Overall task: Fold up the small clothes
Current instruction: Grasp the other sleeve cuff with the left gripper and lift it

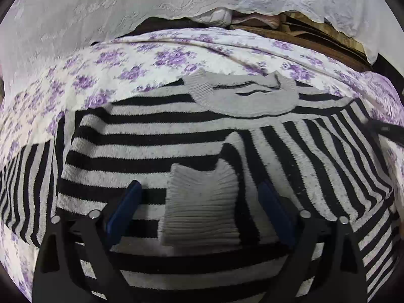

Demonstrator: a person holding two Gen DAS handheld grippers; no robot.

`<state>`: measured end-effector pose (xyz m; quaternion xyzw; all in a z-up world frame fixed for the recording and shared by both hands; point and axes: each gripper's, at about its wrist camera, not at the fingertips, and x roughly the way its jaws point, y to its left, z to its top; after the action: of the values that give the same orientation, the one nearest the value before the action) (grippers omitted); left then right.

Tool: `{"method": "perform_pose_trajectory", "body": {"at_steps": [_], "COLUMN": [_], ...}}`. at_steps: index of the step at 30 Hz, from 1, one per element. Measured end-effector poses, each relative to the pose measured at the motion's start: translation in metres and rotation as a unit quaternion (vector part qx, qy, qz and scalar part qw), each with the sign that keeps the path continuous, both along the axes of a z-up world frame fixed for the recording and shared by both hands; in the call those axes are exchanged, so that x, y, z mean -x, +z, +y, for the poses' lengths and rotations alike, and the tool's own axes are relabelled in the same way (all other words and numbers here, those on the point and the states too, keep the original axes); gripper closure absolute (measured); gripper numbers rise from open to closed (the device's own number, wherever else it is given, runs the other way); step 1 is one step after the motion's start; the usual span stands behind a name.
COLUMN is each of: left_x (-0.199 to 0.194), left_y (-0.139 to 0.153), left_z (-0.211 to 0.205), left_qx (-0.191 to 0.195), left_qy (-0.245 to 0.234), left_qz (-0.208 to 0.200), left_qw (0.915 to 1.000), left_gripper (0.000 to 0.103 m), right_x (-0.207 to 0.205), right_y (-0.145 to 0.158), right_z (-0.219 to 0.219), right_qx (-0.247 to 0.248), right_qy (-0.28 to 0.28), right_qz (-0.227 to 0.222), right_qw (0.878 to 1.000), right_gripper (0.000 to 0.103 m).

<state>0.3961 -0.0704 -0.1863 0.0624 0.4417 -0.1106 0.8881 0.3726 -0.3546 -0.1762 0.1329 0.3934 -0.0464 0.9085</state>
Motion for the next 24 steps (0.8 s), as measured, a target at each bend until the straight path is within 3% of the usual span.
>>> {"method": "perform_pose_trajectory", "body": {"at_steps": [2, 3, 4, 8, 10, 11, 13, 15, 17, 19, 20, 22, 24], "left_x": [-0.002, -0.002, -0.002, -0.003, -0.005, -0.006, -0.005, 0.003, 0.017, 0.030, 0.034, 0.045, 0.058], "left_y": [-0.001, -0.001, -0.001, -0.005, -0.008, -0.008, -0.007, 0.000, 0.009, 0.017, 0.020, 0.025, 0.030], "left_z": [0.005, 0.006, 0.006, -0.001, -0.002, -0.001, 0.002, 0.012, 0.031, 0.059, 0.072, 0.105, 0.157], "left_qx": [0.016, 0.019, 0.018, -0.004, -0.011, -0.010, -0.010, -0.014, -0.004, 0.017, 0.025, 0.042, 0.062], "left_qy": [0.002, 0.002, 0.001, -0.001, 0.003, 0.004, 0.007, 0.022, 0.032, 0.045, 0.053, 0.074, 0.111], "left_qz": [0.007, 0.007, 0.008, 0.008, 0.015, 0.016, 0.017, 0.008, -0.003, -0.007, -0.008, -0.011, -0.016], "left_qw": [0.9999, 0.9998, 0.9998, 1.0000, 0.9998, 0.9998, 0.9998, 0.9996, 0.9995, 0.9988, 0.9983, 0.9963, 0.9917], "left_gripper": [0.010, 0.010, 0.009, 0.006, 0.004, 0.004, 0.004, 0.004, 0.004, 0.004, 0.004, 0.004, 0.004], "right_x": [-0.017, -0.015, -0.012, 0.015, 0.017, 0.013, 0.019, 0.045, 0.076, 0.086, 0.088, 0.100, 0.119], "right_y": [-0.024, -0.028, -0.028, -0.002, -0.009, -0.023, -0.033, -0.014, 0.005, -0.006, -0.023, -0.026, -0.014], "right_z": [-0.025, -0.039, -0.044, -0.027, -0.015, -0.011, -0.013, -0.011, 0.006, 0.017, 0.018, 0.011, -0.003], "right_qx": [-0.042, -0.091, -0.109, -0.094, -0.093, -0.077, -0.080, -0.083, -0.042, -0.015, -0.021, -0.045, -0.064], "right_qy": [-0.033, -0.039, -0.043, -0.020, -0.002, 0.001, 0.002, -0.020, 0.009, 0.030, 0.038, 0.038, -0.007], "right_qz": [0.018, 0.005, 0.003, -0.049, -0.029, 0.005, -0.005, -0.035, -0.071, -0.037, -0.014, -0.043, -0.078], "right_qw": [0.998, 0.995, 0.993, 0.994, 0.995, 0.997, 0.997, 0.996, 0.997, 0.999, 0.999, 0.997, 0.995], "right_gripper": [0.103, 0.103, 0.103, 0.102, 0.103, 0.103, 0.103, 0.097, 0.092, 0.070, 0.070, 0.072, 0.068]}}
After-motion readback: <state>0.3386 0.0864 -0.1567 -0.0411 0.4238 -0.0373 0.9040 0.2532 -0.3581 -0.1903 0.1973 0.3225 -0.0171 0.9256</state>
